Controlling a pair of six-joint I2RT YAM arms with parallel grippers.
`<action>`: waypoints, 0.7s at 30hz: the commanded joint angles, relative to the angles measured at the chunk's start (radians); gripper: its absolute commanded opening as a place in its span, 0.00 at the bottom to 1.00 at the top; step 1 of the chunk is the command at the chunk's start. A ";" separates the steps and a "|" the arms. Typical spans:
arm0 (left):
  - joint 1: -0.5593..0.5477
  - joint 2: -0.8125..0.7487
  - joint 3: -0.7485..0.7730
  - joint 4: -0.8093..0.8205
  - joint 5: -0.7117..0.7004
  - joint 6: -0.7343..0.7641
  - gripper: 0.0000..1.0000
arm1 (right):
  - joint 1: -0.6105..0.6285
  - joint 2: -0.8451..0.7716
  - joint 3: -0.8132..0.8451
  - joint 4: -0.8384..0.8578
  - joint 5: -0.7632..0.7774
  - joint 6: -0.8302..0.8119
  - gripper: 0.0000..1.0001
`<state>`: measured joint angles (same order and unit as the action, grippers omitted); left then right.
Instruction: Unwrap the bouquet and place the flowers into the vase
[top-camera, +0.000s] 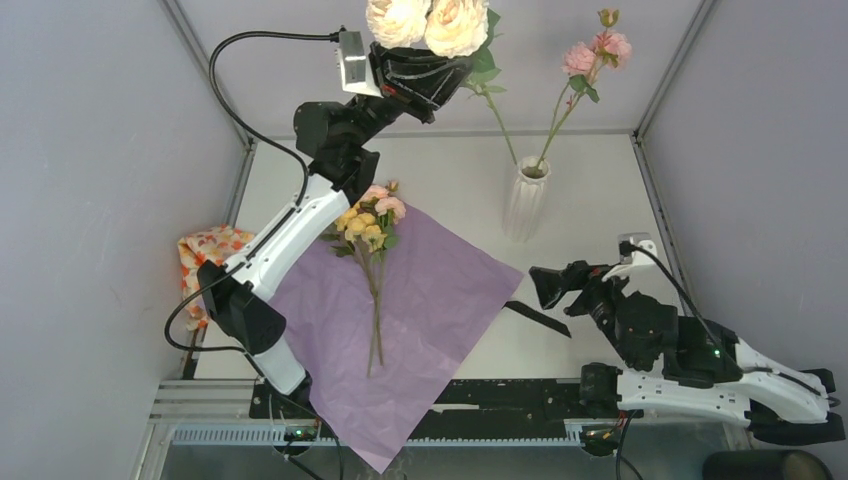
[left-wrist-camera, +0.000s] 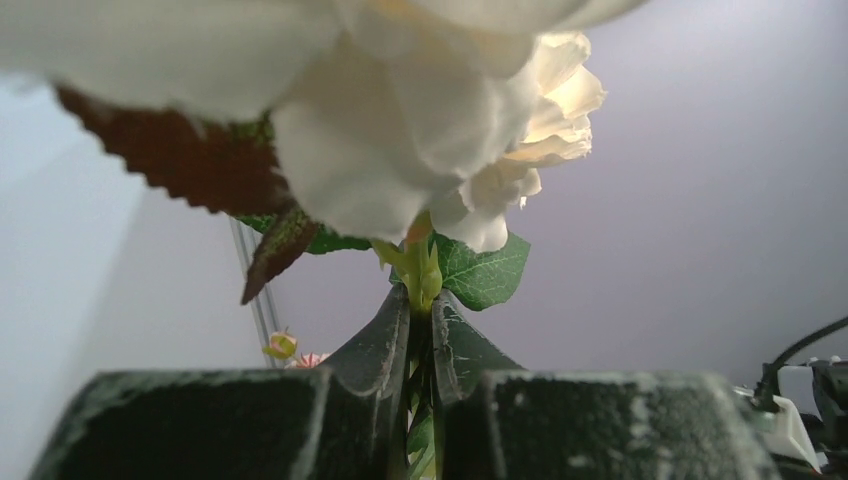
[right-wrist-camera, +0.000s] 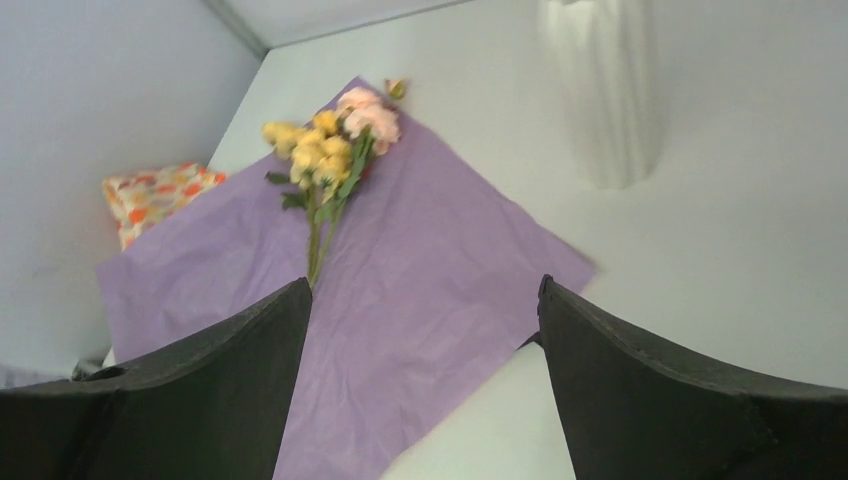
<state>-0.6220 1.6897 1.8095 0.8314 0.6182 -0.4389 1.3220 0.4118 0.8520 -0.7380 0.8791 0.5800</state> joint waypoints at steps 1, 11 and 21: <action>-0.007 -0.031 -0.017 0.113 0.032 -0.046 0.02 | -0.003 0.048 0.109 -0.204 0.192 0.184 0.92; -0.007 0.028 0.019 0.161 0.057 -0.131 0.02 | -0.093 0.196 0.219 -0.520 0.214 0.502 0.92; -0.006 0.109 0.020 0.178 0.062 -0.171 0.02 | -0.103 0.126 0.201 -0.405 0.172 0.378 0.92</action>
<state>-0.6247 1.7573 1.7973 0.9756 0.6655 -0.5766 1.2240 0.5571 1.0435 -1.2140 1.0653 1.0138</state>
